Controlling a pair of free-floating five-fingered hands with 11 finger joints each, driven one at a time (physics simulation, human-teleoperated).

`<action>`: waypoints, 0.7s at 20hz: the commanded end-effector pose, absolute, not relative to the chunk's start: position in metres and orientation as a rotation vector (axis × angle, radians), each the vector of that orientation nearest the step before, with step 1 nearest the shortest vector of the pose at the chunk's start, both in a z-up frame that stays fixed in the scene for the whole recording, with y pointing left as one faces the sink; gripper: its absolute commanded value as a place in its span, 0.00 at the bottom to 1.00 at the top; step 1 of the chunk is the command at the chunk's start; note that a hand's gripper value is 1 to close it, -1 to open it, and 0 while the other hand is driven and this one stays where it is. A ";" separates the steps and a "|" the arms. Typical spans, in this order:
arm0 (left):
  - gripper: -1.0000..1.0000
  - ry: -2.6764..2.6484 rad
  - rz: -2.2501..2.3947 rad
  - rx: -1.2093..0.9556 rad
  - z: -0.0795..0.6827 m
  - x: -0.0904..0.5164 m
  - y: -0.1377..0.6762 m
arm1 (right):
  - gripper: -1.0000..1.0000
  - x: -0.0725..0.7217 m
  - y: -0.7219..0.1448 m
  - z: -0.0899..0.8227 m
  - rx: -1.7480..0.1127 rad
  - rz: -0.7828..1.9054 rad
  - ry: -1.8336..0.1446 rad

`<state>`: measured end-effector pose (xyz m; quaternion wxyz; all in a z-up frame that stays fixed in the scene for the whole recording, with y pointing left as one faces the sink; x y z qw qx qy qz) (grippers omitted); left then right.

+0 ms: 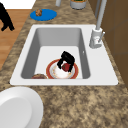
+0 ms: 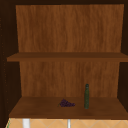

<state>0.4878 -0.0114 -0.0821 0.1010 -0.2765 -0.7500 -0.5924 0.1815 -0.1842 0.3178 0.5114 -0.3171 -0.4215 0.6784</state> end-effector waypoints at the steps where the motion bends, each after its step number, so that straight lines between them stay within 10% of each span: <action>1: 0.00 -2.204 -1.760 -0.815 -0.082 0.479 -0.008 | 0.50 0.182 -0.184 0.318 -0.763 1.633 -1.014; 14: 0.00 -2.097 -1.911 -0.822 -0.022 0.428 0.002 | 0.50 0.182 -0.184 0.318 -0.763 1.633 -1.014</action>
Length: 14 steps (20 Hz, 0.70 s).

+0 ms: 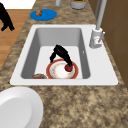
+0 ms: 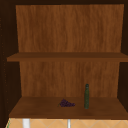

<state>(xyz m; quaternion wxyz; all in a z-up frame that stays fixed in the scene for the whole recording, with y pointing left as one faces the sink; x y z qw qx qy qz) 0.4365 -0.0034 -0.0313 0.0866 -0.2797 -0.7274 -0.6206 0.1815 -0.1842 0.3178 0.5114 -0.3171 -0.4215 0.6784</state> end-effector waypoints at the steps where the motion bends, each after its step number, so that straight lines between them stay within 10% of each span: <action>1: 0.00 -2.095 -1.911 -0.827 -0.018 0.426 0.005 | 0.50 0.182 -0.184 0.318 -0.763 1.633 -1.014; 14: 0.00 -2.133 -1.869 -0.879 0.045 0.424 0.046 | 0.50 0.182 -0.184 0.318 -0.763 1.633 -1.014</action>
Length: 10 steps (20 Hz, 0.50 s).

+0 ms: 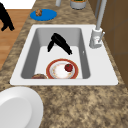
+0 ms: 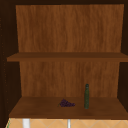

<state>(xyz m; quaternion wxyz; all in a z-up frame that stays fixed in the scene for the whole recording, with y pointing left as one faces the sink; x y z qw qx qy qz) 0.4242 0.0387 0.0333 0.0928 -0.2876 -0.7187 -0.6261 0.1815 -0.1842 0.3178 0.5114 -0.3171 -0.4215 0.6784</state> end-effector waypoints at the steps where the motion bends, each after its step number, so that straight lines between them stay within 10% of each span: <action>1: 0.00 -2.133 -1.868 -0.878 0.048 0.424 0.049 | 0.50 0.182 -0.184 0.318 -0.763 1.633 -1.014; 10: 0.00 -2.104 -1.878 -0.888 0.072 0.401 0.089 | 0.50 0.182 -0.184 0.318 -0.763 1.633 -1.014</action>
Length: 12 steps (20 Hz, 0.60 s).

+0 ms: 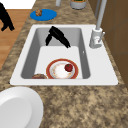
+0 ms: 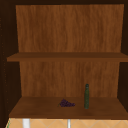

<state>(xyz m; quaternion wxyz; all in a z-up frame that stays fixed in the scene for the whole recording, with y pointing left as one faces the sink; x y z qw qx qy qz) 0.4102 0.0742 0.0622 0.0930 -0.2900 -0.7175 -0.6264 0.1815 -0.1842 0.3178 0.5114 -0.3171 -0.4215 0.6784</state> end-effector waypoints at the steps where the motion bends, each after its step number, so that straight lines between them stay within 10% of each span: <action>1: 0.00 -2.098 -1.875 -0.891 0.075 0.398 0.093 | 0.50 0.182 -0.184 0.318 -0.763 1.633 -1.014; 12: 0.00 -2.125 -1.878 -0.879 0.144 0.381 0.113 | 0.50 0.182 -0.184 0.318 -0.763 1.633 -1.014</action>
